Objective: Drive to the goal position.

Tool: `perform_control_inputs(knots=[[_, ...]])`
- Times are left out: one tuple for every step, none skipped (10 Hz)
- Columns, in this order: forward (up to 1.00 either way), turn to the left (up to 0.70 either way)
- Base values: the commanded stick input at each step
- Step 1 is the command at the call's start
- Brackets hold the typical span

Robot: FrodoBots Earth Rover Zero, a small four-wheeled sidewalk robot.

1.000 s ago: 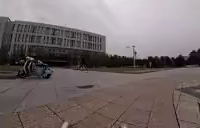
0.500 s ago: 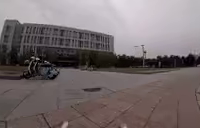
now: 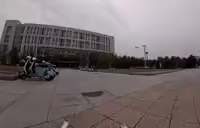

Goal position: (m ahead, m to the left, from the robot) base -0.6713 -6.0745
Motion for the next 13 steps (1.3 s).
perform_control_inputs(knots=[[0.70, 0.33], [0.70, 0.33], [0.70, 0.22], [0.70, 0.08], [0.70, 0.00], [0.70, 0.00], [0.70, 0.00], [0.70, 0.00], [0.70, 0.00], [0.70, 0.00], [0.70, 0.00], [0.70, -0.08], [0.70, -0.35]])
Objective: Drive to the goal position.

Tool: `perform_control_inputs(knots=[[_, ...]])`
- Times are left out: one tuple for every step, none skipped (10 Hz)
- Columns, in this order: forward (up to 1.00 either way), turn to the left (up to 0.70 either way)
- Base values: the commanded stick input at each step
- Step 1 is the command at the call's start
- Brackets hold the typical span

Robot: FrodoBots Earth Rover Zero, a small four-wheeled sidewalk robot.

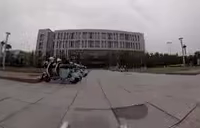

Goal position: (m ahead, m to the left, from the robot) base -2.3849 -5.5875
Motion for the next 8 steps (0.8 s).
perform_control_inputs(knots=[[0.70, -0.35], [0.70, -0.29], [0.70, -0.09], [0.70, 0.00], [0.70, 0.00], [0.70, 0.00], [0.70, 0.00], [0.70, 0.00]])
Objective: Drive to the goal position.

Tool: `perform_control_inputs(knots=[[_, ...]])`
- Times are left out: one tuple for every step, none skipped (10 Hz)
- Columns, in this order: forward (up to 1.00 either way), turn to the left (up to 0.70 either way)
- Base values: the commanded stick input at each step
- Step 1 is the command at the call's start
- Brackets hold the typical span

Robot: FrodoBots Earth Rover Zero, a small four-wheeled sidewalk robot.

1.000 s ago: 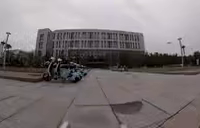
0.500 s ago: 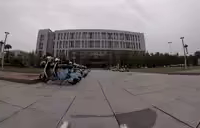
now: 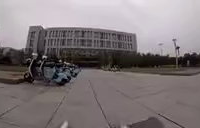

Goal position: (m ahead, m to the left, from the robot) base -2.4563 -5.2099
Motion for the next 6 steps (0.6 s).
perform_control_inputs(knots=[[0.70, 0.00], [0.70, 0.00], [0.70, 0.00], [0.70, 0.00], [0.70, 0.00], [0.70, 0.00]])
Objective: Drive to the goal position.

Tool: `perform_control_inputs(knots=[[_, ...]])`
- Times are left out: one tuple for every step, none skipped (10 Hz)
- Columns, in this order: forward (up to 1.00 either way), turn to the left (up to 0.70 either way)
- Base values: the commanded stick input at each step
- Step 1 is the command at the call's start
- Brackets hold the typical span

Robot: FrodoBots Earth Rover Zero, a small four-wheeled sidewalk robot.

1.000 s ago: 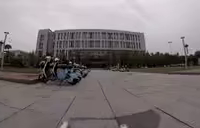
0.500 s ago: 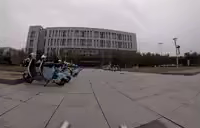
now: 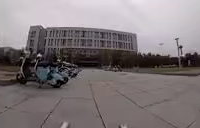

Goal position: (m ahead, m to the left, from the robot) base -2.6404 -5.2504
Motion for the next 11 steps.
perform_control_inputs(knots=[[0.70, 0.00], [0.70, 0.00], [0.70, 0.00], [0.70, 0.00], [0.70, 0.00], [0.70, 0.00], [0.70, 0.00], [0.70, 0.00], [0.70, 0.00], [0.70, 0.00], [0.70, 0.00]])
